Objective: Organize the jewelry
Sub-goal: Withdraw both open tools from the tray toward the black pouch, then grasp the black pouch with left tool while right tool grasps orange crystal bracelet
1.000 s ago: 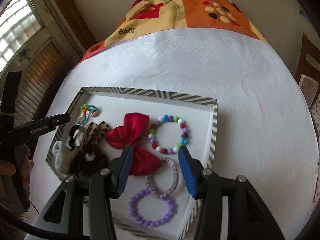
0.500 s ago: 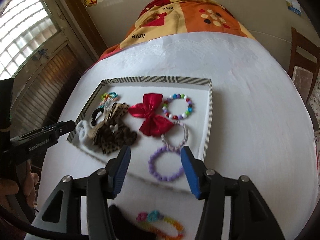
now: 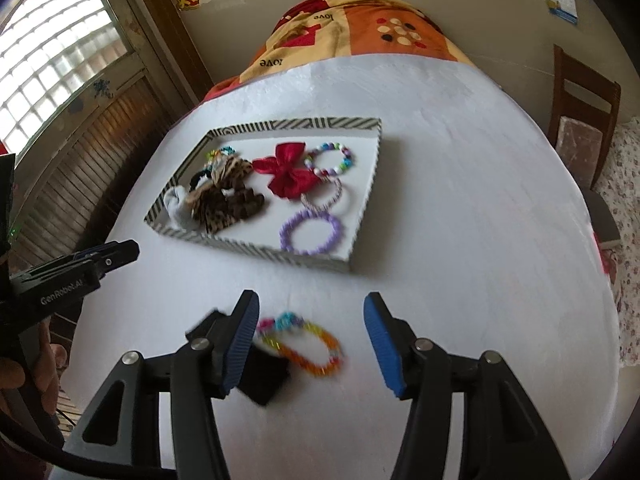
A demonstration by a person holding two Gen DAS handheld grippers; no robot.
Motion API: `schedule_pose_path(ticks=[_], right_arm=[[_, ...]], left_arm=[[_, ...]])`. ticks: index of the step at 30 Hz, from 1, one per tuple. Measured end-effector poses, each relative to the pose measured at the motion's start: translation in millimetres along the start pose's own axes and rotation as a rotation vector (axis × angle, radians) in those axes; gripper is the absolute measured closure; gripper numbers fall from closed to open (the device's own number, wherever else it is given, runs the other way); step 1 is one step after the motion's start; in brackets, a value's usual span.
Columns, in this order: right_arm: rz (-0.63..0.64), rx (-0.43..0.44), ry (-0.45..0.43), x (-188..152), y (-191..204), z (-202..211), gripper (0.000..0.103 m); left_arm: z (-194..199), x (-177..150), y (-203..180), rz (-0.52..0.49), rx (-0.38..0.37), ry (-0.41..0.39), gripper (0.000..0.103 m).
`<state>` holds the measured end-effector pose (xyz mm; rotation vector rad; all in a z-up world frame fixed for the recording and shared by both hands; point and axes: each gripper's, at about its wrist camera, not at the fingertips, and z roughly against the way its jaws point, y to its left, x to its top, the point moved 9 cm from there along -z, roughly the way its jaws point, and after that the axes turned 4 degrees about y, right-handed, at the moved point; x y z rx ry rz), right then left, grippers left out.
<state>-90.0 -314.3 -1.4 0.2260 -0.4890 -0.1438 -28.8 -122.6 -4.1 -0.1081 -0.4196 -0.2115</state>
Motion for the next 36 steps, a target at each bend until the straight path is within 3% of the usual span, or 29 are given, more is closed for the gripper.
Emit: schedule_pose_path(ticks=[10,19,23,27,32,36], right_arm=[[0.009,-0.018,0.057,-43.5,-8.9,-11.8,0.045],[0.1,-0.087,0.134,-41.7,-14.6,-73.9,0.046],[0.168,-0.13,0.143,-37.0,-12.1,-91.4,0.063],[0.233,-0.174,0.126,-32.5,-15.4,-91.4,0.091],[0.158,-0.194,0.138,-32.8,-46.4,-81.5,0.092],[0.088,-0.115,0.134,-34.4,-56.8,-78.3,0.09]], left_arm=[[-0.3,-34.3,-11.1,0.012,-0.034,0.051,0.084],[-20.8,-50.3,5.6,0.073,-0.051,0.129,0.084],[-35.5,-52.6,12.9,0.109,-0.067,0.171,0.084],[-51.5,-53.5,6.6,0.12,-0.112,0.214,0.084],[-66.9,-52.6,-5.7,0.084,-0.146,0.245,0.083],[-81.7,-54.0,-13.7,0.065,-0.176,0.282,0.082]])
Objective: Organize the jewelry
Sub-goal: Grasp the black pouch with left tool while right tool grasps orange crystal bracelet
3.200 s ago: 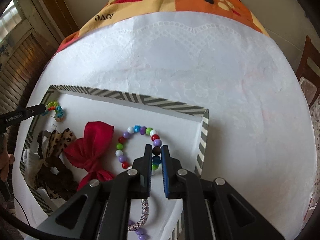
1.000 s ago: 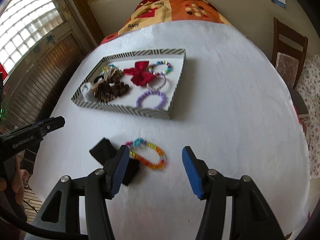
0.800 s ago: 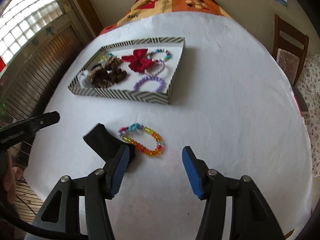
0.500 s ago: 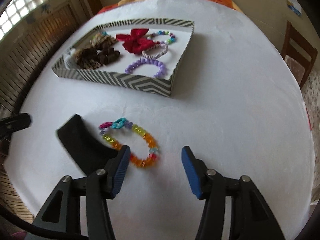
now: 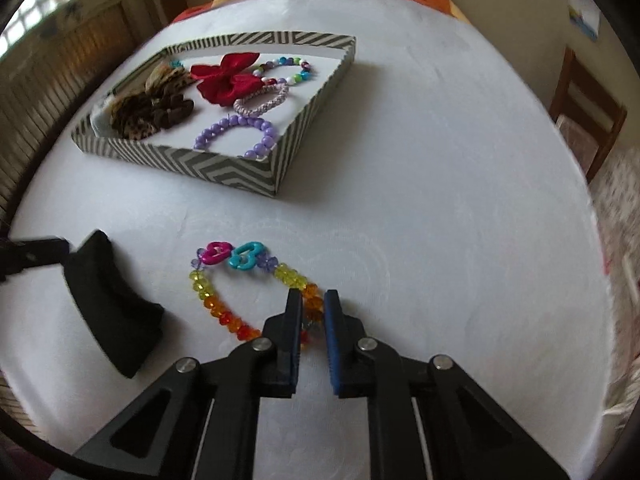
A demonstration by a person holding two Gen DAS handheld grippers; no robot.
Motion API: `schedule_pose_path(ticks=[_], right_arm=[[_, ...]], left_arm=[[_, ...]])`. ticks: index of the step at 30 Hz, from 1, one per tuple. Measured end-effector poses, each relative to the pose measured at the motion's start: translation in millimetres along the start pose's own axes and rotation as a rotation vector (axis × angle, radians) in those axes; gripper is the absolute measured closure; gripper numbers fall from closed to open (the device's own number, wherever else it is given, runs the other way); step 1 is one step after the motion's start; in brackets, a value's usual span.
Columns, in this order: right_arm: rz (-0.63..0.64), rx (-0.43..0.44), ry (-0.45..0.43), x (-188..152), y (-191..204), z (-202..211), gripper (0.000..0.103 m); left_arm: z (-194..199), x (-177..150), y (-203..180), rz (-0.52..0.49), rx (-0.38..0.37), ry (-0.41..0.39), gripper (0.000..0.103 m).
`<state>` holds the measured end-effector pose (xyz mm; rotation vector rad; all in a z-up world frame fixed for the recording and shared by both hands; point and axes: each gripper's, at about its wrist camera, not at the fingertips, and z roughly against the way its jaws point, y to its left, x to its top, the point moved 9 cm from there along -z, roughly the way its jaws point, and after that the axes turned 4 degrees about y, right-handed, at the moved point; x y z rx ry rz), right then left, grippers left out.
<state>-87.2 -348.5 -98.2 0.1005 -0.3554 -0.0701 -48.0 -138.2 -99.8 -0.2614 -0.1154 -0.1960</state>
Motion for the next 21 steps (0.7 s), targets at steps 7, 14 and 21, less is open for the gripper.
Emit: schedule_pose_path(ticks=[7,14,21], right_arm=[[0.02,0.013,-0.013,2.9,14.5,-3.7,0.071],[0.027,0.008,-0.018,4.1,15.1,-4.2,0.094],[-0.014,0.097,-0.087,14.0,21.3,30.0,0.094]], left_arm=[[-12.7,-1.1,-5.9,-0.039,-0.006,0.035,0.073],[-8.9,-4.8,-8.4,-0.061,-0.023,0.018,0.092],[26.5,1.0,-14.2,-0.093,-0.025,-0.071,0.102]])
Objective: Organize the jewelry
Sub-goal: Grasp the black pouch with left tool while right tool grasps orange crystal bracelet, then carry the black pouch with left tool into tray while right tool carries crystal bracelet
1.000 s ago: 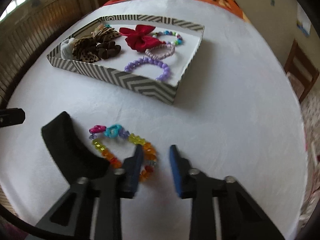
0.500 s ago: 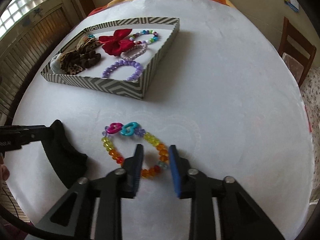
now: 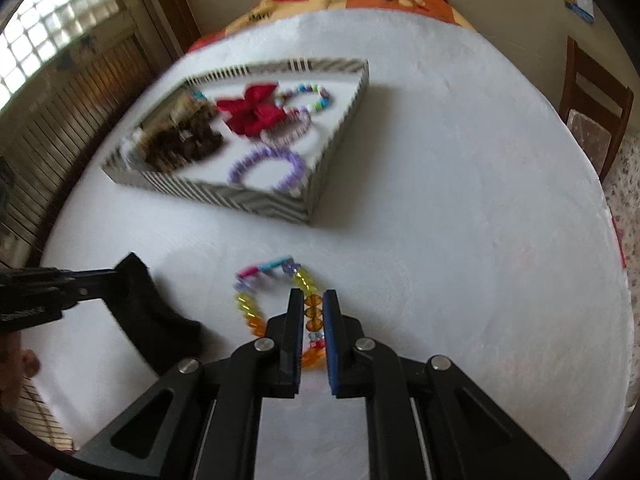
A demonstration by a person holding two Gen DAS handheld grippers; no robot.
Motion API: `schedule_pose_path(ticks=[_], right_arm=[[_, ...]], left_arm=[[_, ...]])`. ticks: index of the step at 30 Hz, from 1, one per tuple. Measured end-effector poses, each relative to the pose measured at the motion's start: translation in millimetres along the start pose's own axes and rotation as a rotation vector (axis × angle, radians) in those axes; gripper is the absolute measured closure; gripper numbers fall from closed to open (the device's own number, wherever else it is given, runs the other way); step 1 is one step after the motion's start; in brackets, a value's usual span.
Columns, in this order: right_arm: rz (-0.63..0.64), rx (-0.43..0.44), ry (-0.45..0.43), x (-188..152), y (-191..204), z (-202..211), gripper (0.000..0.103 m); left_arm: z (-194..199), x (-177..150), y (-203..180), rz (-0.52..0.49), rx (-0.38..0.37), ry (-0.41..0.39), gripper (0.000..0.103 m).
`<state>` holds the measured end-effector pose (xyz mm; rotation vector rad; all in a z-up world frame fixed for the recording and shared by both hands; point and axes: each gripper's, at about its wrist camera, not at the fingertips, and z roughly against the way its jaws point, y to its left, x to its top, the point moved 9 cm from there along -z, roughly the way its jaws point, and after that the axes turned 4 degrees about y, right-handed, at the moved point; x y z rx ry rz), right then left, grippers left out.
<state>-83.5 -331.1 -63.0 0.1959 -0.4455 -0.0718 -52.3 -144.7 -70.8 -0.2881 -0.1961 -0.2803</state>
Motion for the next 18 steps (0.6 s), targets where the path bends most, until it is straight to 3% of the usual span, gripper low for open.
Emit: schedule_pose_path(ticks=[7,18], right_arm=[[0.046,0.012,-0.069,21.4,20.6,38.9,0.094],[0.1,0.0,-0.165,61.2,35.0,91.3,0.094]], left_arm=[[37.4,25.9,-2.7,0.001,-0.011,-0.092,0.102],[83.9,75.8,-0.6,-0.023,0.054,-0.223,0.103]])
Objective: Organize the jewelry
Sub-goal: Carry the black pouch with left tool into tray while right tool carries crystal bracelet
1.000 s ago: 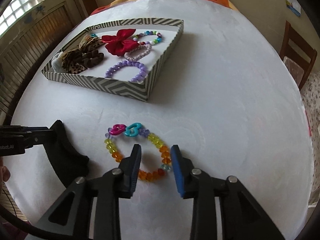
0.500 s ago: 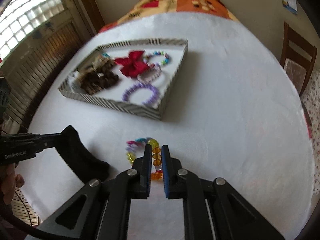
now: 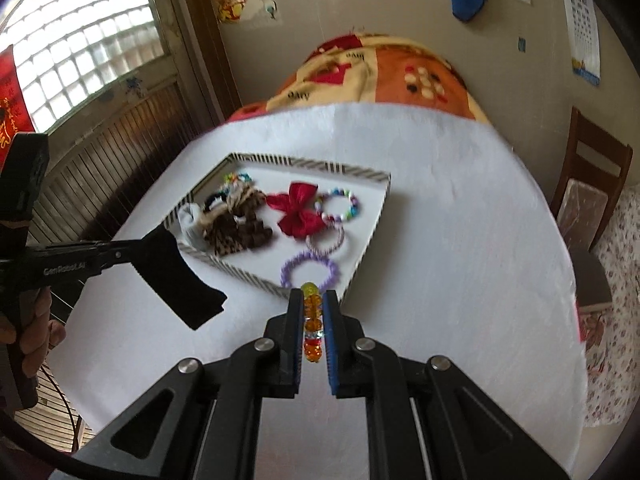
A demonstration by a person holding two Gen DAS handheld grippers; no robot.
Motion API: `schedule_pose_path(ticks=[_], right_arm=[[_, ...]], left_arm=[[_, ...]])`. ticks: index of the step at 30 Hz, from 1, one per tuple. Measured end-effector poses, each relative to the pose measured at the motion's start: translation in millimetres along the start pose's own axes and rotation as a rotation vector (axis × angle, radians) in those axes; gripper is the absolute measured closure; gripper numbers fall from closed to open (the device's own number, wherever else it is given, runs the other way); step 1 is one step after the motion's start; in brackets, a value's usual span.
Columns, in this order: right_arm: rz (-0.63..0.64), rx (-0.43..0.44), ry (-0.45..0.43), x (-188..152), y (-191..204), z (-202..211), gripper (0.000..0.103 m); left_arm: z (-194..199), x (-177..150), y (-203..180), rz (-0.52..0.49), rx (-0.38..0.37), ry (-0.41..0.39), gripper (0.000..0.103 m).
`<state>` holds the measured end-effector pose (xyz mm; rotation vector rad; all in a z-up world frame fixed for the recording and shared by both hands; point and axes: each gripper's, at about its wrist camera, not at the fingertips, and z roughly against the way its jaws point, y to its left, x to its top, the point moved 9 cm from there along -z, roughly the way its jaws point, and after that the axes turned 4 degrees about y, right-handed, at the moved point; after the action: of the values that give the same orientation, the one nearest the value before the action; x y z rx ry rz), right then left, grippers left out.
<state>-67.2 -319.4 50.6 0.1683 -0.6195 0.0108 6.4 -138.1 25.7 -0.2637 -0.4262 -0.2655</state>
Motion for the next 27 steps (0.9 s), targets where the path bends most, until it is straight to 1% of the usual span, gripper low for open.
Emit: schedule_pose_path(ticks=[5,11,19,27], right_arm=[[0.018,0.006,-0.006,16.6,5.8,-2.0,0.094],[0.028,0.02,0.005,31.2,11.9,-18.0,0.094],[0.037,0.041,0.025,48.6,20.3,-43.9,0.094],[0.028,0.064,0.057,60.1,27.0,-72.3,0.094]], left_arm=[[7.6,27.7,5.1,-0.002,0.022,-0.044,0.103],[3.9,64.4,17.0,-0.007,0.066,-0.076,0.103],[-11.3,101.2,30.0,-0.029,0.109,-0.088,0.103],[-36.2,129.6,36.1,-0.051,0.119,-0.072,0.103]])
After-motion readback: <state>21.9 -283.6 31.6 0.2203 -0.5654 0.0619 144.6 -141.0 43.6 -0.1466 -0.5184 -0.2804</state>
